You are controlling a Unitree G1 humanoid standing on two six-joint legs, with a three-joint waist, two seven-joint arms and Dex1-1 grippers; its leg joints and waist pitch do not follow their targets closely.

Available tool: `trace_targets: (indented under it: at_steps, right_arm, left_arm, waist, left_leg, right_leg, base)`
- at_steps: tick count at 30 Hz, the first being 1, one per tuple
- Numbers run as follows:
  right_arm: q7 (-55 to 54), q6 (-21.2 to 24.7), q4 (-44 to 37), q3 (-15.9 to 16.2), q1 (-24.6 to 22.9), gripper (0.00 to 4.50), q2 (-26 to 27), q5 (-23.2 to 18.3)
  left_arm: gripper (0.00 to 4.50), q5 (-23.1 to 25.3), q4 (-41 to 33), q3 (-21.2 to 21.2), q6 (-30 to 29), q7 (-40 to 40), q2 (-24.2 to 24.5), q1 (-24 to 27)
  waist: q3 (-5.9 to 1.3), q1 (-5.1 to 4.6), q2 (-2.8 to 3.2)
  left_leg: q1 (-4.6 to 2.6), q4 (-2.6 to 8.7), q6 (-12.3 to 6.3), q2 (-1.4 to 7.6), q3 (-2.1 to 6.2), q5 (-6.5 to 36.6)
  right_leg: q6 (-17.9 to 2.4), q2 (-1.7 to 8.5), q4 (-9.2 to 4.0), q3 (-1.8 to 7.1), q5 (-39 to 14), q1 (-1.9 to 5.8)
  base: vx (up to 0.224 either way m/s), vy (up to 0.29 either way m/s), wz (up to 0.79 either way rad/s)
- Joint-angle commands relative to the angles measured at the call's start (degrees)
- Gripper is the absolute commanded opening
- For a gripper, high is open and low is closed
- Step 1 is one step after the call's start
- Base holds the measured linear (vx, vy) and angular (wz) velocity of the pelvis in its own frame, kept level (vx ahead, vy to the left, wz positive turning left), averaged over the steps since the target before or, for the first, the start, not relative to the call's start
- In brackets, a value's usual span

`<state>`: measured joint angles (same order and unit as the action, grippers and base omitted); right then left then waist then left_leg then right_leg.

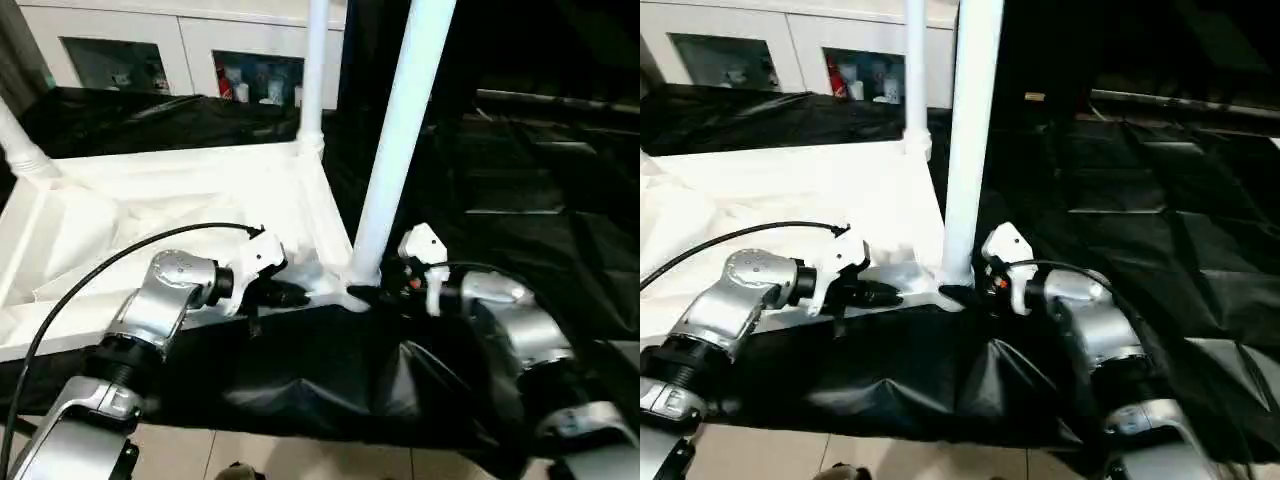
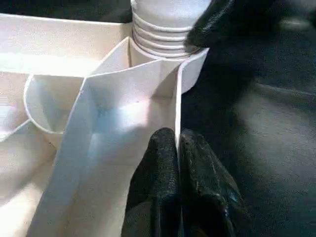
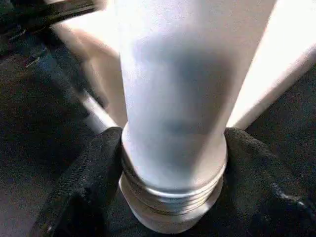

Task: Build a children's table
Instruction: Rotate leg to tighten

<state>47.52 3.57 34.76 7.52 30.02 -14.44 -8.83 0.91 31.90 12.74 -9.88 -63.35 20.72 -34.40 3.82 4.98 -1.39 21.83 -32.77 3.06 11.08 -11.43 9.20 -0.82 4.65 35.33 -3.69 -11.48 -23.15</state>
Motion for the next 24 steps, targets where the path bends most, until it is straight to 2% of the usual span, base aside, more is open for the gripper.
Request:
trace_targets:
  at_steps: [1,2,3,4,6,8,10,13,14,15,16,19,21,22,24]
  right_arm:
    - [-9.3,0.1,3.9,-3.6,1.3,2.72,0.7,1.3]
    - [-17.3,0.3,6.4,-5.9,2.0,2.72,3.1,1.2]
    - [-24.5,1.1,8.1,-8.2,2.6,2.72,6.0,0.4]
    - [-28.6,1.8,8.9,-9.0,3.0,2.72,7.8,0.2]
    - [-30.0,2.0,9.2,-9.3,3.1,2.72,8.5,0.2]
    - [-35.7,2.5,10.1,-9.8,3.9,2.72,11.4,0.5]
    - [-36.4,1.3,11.0,-8.1,4.7,2.72,13.4,1.9]
    - [-35.9,0.5,11.4,-7.4,5.1,2.72,14.1,2.4]
    - [-35.9,0.5,11.4,-7.4,5.1,2.72,14.1,2.4]
    - [-32.5,-1.7,10.5,-6.8,5.2,3.28,13.5,2.3]
    - [-31.9,-2.0,10.3,-6.8,5.2,3.42,13.4,2.3]
    - [-26.3,-3.7,6.9,-5.1,4.8,3.51,10.4,2.9]
    - [-21.4,-3.0,4.4,-3.3,4.5,3.78,6.9,3.4]
    - [-21.4,-3.0,4.4,-3.3,4.5,3.85,6.9,3.4]
    - [-11.6,-1.3,0.6,-0.6,3.8,3.9,0.9,3.9]
  left_arm:
    - [0.0,-0.3,2.0,-0.5,0.3,3.6,-2.5,-0.1]
    - [0.0,1.0,3.9,-0.7,-0.3,8.6,-4.4,-1.0]
    - [0.0,1.7,5.3,-1.1,-1.7,13.4,-7.1,-1.9]
    - [0.0,2.0,5.8,-1.3,-3.0,16.4,-9.1,-2.4]
    - [0.0,2.1,6.0,-1.3,-3.4,17.3,-9.8,-2.6]
    - [0.0,2.4,6.5,-1.3,-5.2,21.7,-13.4,-3.4]
    - [0.0,2.9,6.3,0.0,-5.8,22.8,-16.0,-3.7]
    - [0.0,3.1,6.4,0.6,-5.7,22.8,-16.7,-3.9]
    - [0.0,3.1,6.4,0.6,-5.7,22.8,-16.7,-3.9]
    - [0.0,3.3,6.9,0.4,-4.4,21.8,-15.5,-4.1]
    - [0.0,3.3,7.0,0.3,-4.1,21.7,-15.3,-4.1]
    - [0.0,3.1,6.6,-0.1,-2.7,19.1,-12.7,-3.9]
    - [0.0,2.6,5.9,-0.2,-1.7,16.6,-10.9,-3.5]
    - [0.0,2.6,5.9,-0.2,-1.7,16.6,-10.9,-3.5]
    - [0.0,1.9,5.3,-0.8,-0.6,13.2,-8.2,-3.2]
  waist:
    - [-3.6,-0.07,-0.43]
    - [-3.49,-0.3,-0.35]
    - [-3.49,-0.3,-0.35]
    - [-3.55,-0.25,-0.16]
    - [-3.59,-0.16,-0.3]
    - [-3.63,-0.1,-0.19]
    - [-3.61,0.0,-0.11]
    - [-3.56,0.06,-0.15]
    - [-3.57,0.05,-0.13]
    - [-3.62,0.06,-0.11]
    - [-3.63,0.06,-0.24]
    - [-3.68,0.2,-0.33]
    - [-3.67,0.2,-0.54]
    - [-3.64,0.26,-0.58]
    - [-3.6,0.31,-0.56]
  left_leg:
    - [-1.07,3.35,-2.53,2.36,1.08,9.3]
    - [-1.3,3.5,-1.41,2.36,1.15,10.6]
    - [-1.3,3.5,-1.41,2.36,1.15,10.6]
    - [-1.43,3.51,-0.76,2.31,1.17,10.9]
    - [-1.45,3.5,-0.78,2.24,1.13,10.8]
    - [-1.35,3.44,-1.4,2.22,1.03,10.3]
    - [-1.3,3.46,-1.64,2.18,1.04,10.5]
    - [-1.27,3.53,-1.7,2.15,1.09,11.2]
    - [-1.27,3.55,-1.74,2.14,1.11,11.5]
    - [-1.26,3.56,-1.84,2.14,1.14,11.5]
    - [-1.22,3.54,-1.97,2.14,1.13,11.5]
    - [-1.03,3.49,-2.67,2.12,1.18,10.6]
    - [-0.86,3.31,-3.49,2.03,1.08,9.5]
    - [-0.84,3.31,-3.7,1.98,1.09,9.5]
    - [-0.86,3.22,-4.38,2.02,1.04,9.6]
  right_leg:
    - [-13.1,3.93,-3.94,2.7,-7.5,2.77]
    - [-12.8,4.0,-4.22,2.78,-9.3,2.59]
    - [-12.8,4.0,-4.22,2.78,-9.3,2.59]
    - [-12.4,3.98,-4.29,2.81,-9.7,2.5]
    - [-12.0,3.94,-4.34,2.81,-9.2,2.59]
    - [-11.7,3.87,-4.26,2.86,-7.8,2.6]
    - [-11.4,3.94,-4.41,2.84,-8.0,2.55]
    - [-10.8,3.95,-4.58,2.8,-9.1,2.64]
    - [-10.5,3.89,-4.65,2.79,-9.3,2.62]
    - [-10.3,3.91,-4.59,2.8,-9.0,2.66]
    - [-10.3,3.9,-4.59,2.77,-8.8,2.67]
    - [-10.4,3.97,-4.47,2.71,-7.6,2.88]
    - [-10.6,3.91,-4.33,2.69,-6.5,3.01]
    - [-10.5,3.88,-4.4,2.63,-6.8,3.01]
    - [-10.5,3.77,-4.36,2.62,-6.9,2.96]
  base:
    - [0.0,0.0,0.0]
    - [0.0,0.0,0.0]
    - [0.0,0.0,0.0]
    - [0.0,0.0,0.0]
    - [0.0,0.0,0.0]
    - [0.0,0.0,0.0]
    - [0.0,0.0,0.0]
    - [0.0,0.0,0.0]
    - [0.0,0.0,0.0]
    - [0.0,0.0,0.0]
    - [0.0,0.0,0.0]
    - [0.0,0.0,0.0]
    - [0.0,0.0,0.0]
    - [0.0,0.0,0.0]
    - [0.0,0.0,0.0]
